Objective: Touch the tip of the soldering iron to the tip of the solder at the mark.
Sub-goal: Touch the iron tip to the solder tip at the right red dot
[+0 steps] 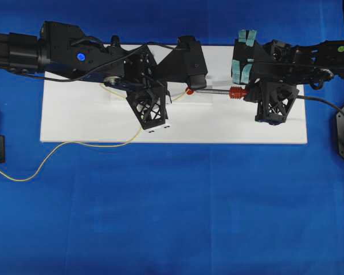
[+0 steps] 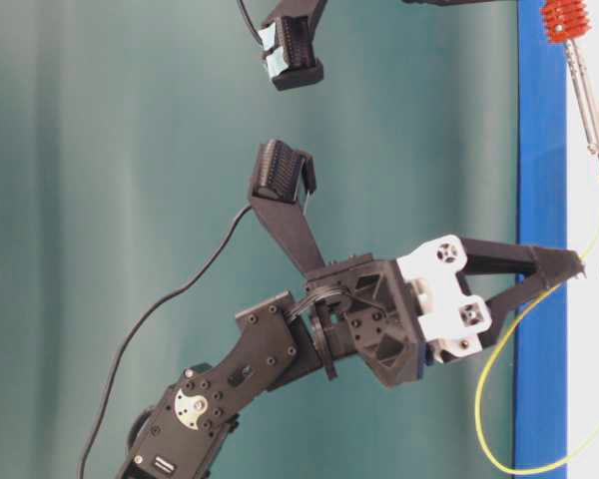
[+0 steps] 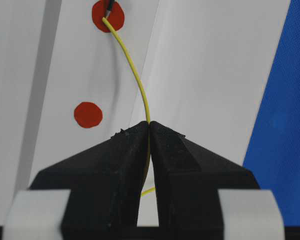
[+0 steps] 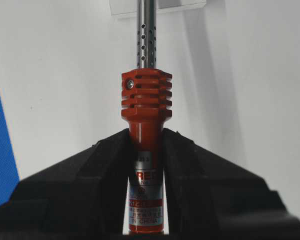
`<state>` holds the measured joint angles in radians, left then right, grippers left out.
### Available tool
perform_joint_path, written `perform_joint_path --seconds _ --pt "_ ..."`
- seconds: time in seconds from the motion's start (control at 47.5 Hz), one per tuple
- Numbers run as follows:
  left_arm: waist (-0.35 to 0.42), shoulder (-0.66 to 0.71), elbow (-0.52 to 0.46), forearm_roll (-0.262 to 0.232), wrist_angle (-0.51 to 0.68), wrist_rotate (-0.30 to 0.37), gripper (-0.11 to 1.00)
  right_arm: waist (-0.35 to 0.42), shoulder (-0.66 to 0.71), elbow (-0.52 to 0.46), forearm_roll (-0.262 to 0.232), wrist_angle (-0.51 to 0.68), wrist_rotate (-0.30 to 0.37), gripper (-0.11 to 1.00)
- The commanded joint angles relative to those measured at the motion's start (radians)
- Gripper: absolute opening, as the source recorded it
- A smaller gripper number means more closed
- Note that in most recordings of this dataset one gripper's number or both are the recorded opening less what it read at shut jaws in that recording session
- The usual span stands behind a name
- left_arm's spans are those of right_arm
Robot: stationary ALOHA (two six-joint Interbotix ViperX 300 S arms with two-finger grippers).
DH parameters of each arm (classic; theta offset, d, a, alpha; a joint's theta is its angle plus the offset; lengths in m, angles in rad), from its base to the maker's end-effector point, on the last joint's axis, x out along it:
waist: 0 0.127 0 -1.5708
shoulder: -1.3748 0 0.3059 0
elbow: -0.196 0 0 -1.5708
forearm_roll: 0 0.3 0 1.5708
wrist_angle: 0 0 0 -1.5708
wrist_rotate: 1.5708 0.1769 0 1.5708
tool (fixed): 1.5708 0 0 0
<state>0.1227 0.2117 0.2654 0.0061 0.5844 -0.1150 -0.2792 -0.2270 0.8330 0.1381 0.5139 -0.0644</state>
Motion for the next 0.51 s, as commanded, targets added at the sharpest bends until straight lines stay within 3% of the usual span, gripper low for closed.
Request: perform_joint_path --seconds 0.0,0.484 --pt "0.002 -0.015 -0.018 0.002 0.0 -0.002 0.03 -0.003 -0.008 -0.017 -0.003 -0.006 -0.002 0.06" --pt "0.002 -0.015 -0.011 0.002 0.0 -0.003 0.03 -0.005 -0.008 -0.017 -0.003 -0.005 -0.002 0.06"
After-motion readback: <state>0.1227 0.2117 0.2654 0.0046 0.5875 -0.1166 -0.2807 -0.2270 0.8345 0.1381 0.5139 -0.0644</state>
